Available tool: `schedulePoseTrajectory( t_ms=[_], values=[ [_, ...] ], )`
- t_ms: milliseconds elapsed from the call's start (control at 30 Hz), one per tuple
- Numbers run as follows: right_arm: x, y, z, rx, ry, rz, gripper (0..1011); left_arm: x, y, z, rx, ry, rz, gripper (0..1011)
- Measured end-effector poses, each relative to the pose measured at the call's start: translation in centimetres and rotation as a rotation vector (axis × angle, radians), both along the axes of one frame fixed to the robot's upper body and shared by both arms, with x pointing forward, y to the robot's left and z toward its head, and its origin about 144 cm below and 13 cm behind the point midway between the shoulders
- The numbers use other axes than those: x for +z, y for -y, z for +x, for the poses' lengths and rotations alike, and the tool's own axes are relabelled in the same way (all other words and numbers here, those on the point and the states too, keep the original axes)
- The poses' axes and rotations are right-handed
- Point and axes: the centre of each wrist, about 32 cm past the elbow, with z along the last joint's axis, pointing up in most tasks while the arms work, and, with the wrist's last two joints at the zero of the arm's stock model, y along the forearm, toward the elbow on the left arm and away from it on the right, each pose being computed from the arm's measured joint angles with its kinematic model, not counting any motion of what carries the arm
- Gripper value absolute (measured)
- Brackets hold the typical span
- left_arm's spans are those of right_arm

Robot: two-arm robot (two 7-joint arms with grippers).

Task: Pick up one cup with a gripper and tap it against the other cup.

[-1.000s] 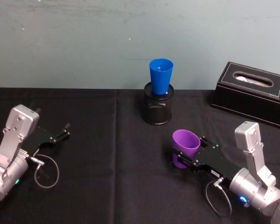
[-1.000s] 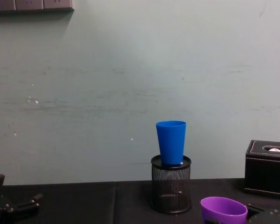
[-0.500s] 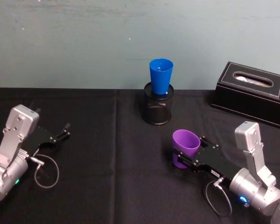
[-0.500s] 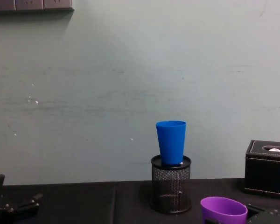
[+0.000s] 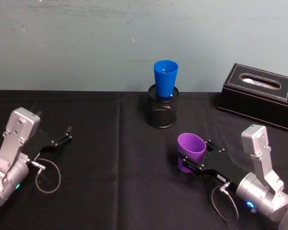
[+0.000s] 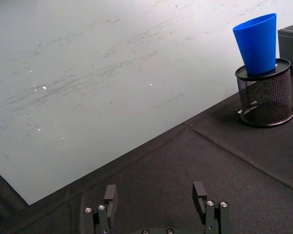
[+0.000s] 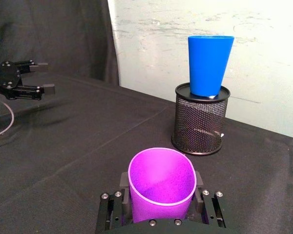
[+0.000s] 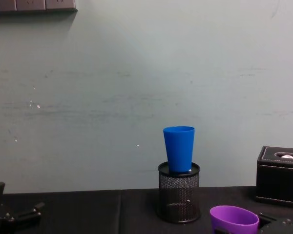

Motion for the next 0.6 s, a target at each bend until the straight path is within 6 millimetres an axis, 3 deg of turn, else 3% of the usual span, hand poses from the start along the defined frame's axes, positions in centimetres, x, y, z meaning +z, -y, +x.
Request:
schedulePoseTrajectory(
  t_ms=[133,400,600],
  values=[
    [0.00,0.00,0.00,0.000,0.000,0.000,733,0.00,0.00,0.00,0.000,0.000,0.000,1011],
    [0.00,0.00,0.00,0.000,0.000,0.000,952,0.00,0.00,0.00,0.000,0.000,0.000,1011],
    [0.00,0.00,0.00,0.000,0.000,0.000,1003,0.00,0.00,0.00,0.000,0.000,0.000,1011]
  ],
)
